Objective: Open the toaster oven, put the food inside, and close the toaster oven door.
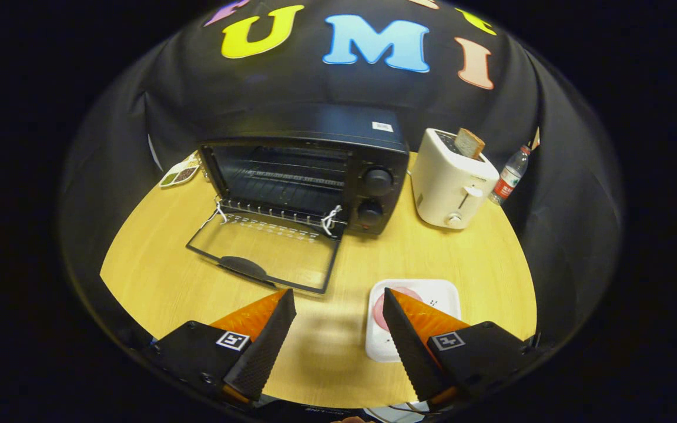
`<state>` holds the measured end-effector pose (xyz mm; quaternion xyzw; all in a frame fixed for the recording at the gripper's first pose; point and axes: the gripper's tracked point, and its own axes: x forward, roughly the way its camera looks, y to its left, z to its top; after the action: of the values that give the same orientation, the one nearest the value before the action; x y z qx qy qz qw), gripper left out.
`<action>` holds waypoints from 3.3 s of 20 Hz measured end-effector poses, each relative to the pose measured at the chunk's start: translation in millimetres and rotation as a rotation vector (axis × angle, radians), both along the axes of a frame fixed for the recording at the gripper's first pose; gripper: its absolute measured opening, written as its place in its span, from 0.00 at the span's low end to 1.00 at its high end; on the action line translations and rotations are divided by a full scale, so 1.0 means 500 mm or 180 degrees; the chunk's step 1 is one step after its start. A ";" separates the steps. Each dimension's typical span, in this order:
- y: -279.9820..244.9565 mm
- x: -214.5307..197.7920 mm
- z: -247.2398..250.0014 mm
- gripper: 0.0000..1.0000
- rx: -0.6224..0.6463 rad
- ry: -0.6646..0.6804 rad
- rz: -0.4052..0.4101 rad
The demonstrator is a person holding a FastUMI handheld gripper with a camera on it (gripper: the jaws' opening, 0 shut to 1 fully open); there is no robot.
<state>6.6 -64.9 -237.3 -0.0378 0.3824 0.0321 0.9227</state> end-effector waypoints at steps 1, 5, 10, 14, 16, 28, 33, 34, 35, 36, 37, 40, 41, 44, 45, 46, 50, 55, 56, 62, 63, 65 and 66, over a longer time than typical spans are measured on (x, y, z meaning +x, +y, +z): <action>-0.024 0.004 -0.006 0.96 0.0070 0.0071 -0.0039; -0.132 0.022 -0.044 0.97 0.0234 0.0295 -0.0126; -0.257 0.027 -0.099 0.97 0.0183 0.0600 -0.0079; -0.320 0.026 -0.141 0.97 0.0175 0.0801 -0.0048; -0.340 0.025 -0.162 0.96 0.0153 0.0897 -0.0013; -0.321 0.017 -0.228 0.67 0.0136 0.1422 0.0136; -0.315 0.019 -0.230 0.48 0.0126 0.1444 0.0177; -0.317 0.021 -0.231 0.48 0.0134 0.1450 0.0155; -0.317 0.019 -0.234 0.44 0.0200 0.1546 0.0093; -0.322 0.025 -0.233 0.39 0.0247 0.1586 0.0001; -0.327 0.022 -0.231 0.35 0.0351 0.1694 -0.0116; -0.332 0.027 -0.230 0.12 0.0487 0.1710 -0.0167; -0.336 0.025 -0.220 0.12 0.0484 0.1694 -0.0124; -0.334 0.026 -0.230 0.02 0.0643 0.1653 -0.0205; -0.334 0.023 -0.223 0.02 0.0760 0.1668 -0.0278; -0.335 0.018 -0.222 0.02 0.0866 0.1694 -0.0327; -0.329 0.009 -0.214 0.01 0.1196 0.1681 -0.0564; -0.301 -0.034 -0.185 0.02 0.1703 0.1546 -0.0783; -0.300 -0.041 -0.180 0.02 0.1749 0.1516 -0.0820; -0.275 -0.075 -0.103 0.02 0.2098 0.1296 -0.0912; -0.270 -0.079 -0.091 0.02 0.2147 0.1269 -0.0938; -0.263 -0.093 -0.068 0.01 0.2217 0.1219 -0.1002; -0.259 -0.099 -0.056 0.01 0.2243 0.1186 -0.1017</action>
<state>-42.7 -194.2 -265.4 0.3458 0.5092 0.0237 0.7877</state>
